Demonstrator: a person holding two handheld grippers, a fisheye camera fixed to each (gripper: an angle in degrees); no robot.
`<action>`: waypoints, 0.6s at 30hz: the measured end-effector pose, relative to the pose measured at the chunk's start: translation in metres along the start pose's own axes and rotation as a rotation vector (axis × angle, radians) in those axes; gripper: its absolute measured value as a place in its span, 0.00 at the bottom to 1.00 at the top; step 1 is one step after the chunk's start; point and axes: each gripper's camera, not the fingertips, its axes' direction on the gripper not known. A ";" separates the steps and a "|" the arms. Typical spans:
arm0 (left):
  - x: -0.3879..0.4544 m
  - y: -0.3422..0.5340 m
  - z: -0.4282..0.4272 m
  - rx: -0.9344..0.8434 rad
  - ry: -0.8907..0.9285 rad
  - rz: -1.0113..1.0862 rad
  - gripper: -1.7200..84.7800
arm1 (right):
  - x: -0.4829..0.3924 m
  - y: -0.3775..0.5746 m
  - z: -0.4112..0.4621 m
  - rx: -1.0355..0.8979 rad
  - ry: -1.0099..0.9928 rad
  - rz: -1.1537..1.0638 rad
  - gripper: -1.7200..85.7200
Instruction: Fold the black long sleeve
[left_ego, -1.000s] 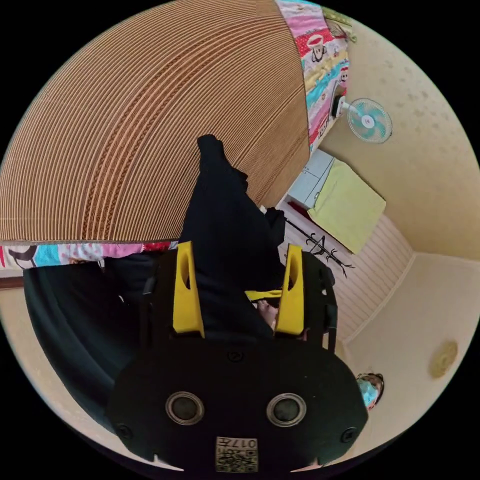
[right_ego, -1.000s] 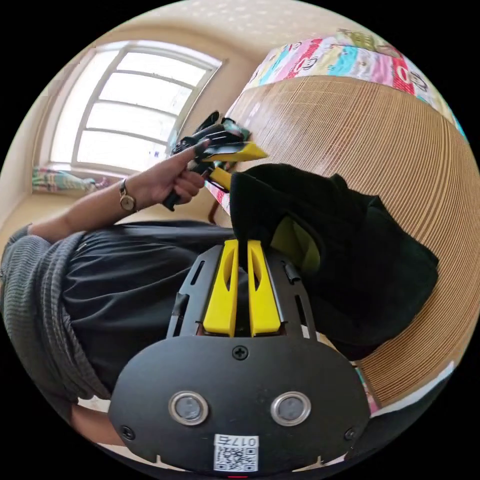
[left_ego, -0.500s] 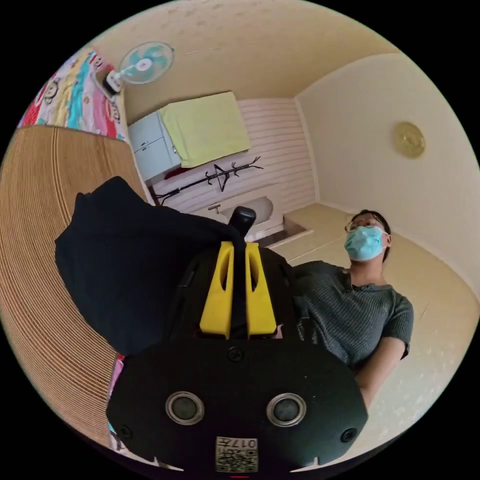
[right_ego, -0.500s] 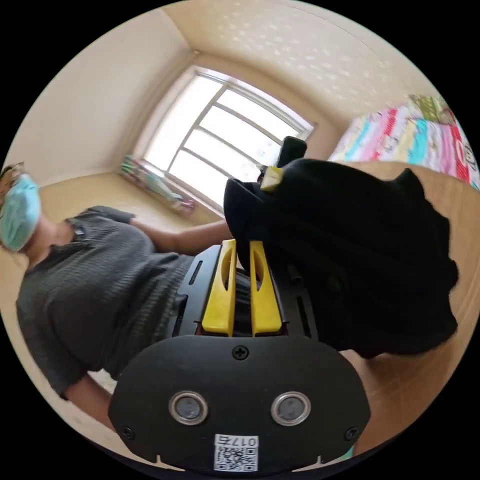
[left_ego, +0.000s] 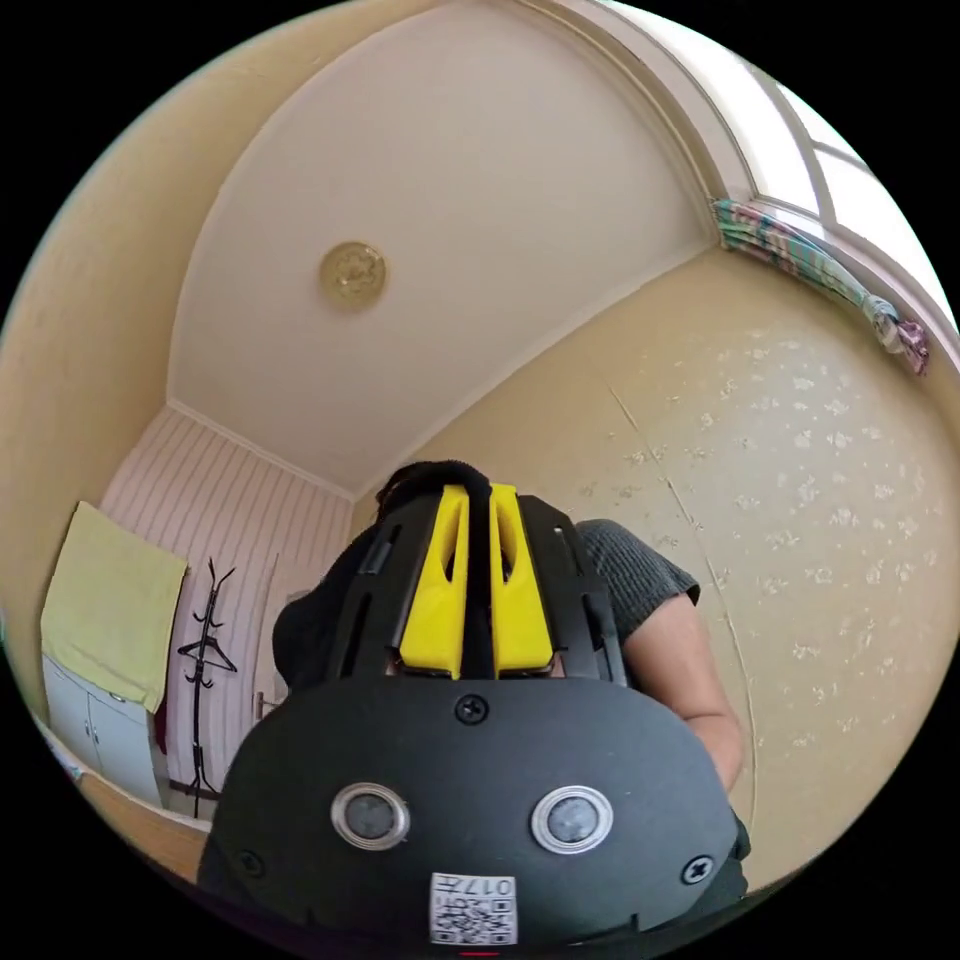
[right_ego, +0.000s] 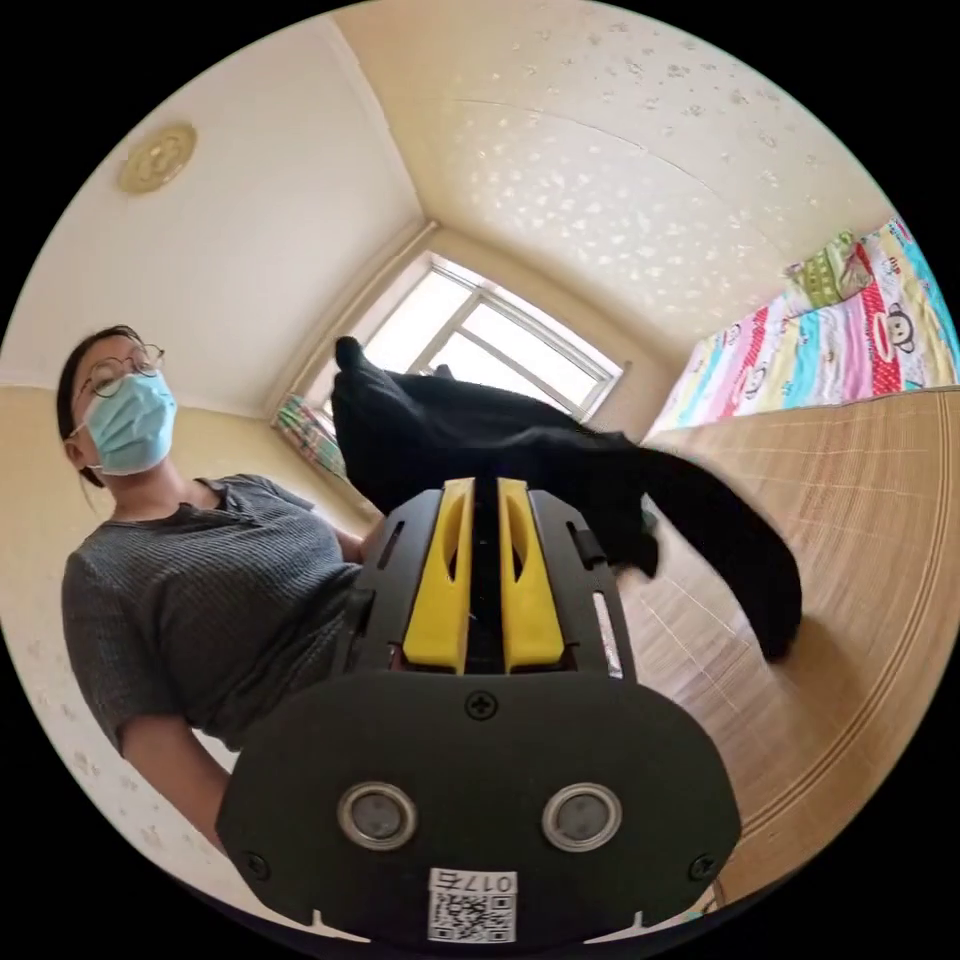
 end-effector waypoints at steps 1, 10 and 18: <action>0.008 -0.001 -0.003 0.038 -0.015 0.007 0.06 | 0.000 0.001 0.004 -0.024 0.024 0.005 0.13; 0.043 0.016 0.001 0.282 0.097 0.057 0.06 | -0.011 0.013 0.093 -0.294 -0.127 -0.120 0.25; 0.076 0.007 0.004 0.259 0.021 0.059 0.06 | -0.019 0.003 0.118 -0.329 0.059 -0.121 0.06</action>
